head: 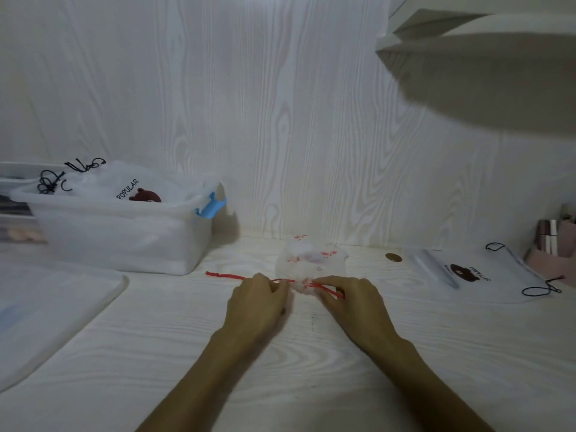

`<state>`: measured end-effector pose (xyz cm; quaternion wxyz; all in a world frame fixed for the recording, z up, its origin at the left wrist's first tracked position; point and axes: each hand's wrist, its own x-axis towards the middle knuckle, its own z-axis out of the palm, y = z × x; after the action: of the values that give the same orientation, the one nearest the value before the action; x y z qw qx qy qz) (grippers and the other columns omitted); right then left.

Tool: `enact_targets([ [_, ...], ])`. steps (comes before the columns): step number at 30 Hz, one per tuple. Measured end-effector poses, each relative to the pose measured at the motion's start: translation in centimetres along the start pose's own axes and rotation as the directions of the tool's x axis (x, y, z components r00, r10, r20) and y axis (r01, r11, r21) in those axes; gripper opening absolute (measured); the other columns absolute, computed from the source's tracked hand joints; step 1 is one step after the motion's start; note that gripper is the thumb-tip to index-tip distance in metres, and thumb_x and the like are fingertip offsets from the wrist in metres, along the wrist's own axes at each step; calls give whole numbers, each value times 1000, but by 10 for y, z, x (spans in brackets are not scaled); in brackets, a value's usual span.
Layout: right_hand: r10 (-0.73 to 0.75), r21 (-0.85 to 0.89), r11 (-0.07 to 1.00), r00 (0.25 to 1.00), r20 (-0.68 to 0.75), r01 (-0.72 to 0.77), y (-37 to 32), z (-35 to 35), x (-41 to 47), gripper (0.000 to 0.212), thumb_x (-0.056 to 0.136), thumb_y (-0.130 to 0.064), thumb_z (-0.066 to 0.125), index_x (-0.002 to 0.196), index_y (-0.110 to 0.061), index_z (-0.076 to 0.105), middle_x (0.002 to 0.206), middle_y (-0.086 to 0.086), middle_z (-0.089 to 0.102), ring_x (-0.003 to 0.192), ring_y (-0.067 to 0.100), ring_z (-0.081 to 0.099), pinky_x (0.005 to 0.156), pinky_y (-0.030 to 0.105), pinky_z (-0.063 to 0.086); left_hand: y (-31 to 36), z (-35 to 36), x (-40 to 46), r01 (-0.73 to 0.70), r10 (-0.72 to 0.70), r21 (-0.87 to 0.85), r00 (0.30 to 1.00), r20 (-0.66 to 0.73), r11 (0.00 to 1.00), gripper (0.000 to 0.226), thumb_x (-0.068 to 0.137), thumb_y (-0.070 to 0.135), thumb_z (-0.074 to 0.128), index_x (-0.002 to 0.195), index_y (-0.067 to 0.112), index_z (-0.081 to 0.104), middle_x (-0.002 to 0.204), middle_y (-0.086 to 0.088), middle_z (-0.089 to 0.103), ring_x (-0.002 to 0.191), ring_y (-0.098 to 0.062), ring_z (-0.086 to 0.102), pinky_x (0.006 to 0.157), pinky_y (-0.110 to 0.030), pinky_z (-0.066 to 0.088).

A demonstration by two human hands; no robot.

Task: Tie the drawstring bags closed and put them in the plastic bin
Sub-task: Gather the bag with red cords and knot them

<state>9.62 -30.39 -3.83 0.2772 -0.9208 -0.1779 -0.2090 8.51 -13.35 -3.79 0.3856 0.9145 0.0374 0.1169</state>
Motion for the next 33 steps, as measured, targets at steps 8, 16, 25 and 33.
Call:
enact_targets([
  [8,-5,59,998,999,34,3,-4,-3,11,25,90,-32,61,113,-28,69,108,-12,71,93,1,65,86,13,49,-11,10,35,154,-268,-545,954,-135,824,23,93,29,59,91,10,73,71,3,69,65,-13,67,69,-29,54],
  [16,57,158,986,998,-37,-51,-10,-30,94,19,89,-32,63,101,-23,75,96,-11,74,79,-6,62,67,4,43,29,-5,95,-26,-373,-931,912,-172,363,20,95,18,55,98,4,70,85,-4,70,78,-9,65,67,-17,55],
  [25,210,420,894,973,-92,-153,-14,-45,143,9,81,-22,72,85,-15,78,56,-20,61,48,-10,52,51,3,37,49,-33,136,-146,-236,-989,961,-146,18,21,101,13,41,104,3,59,94,-5,67,78,-6,65,68,-12,55],
  [33,350,20,919,842,411,-393,-15,-47,141,22,81,-25,72,96,-9,76,70,-1,63,60,9,51,54,19,40,30,-53,133,256,-11,-912,964,267,321,16,97,17,48,87,14,60,63,8,63,48,0,56,34,-12,24],
])
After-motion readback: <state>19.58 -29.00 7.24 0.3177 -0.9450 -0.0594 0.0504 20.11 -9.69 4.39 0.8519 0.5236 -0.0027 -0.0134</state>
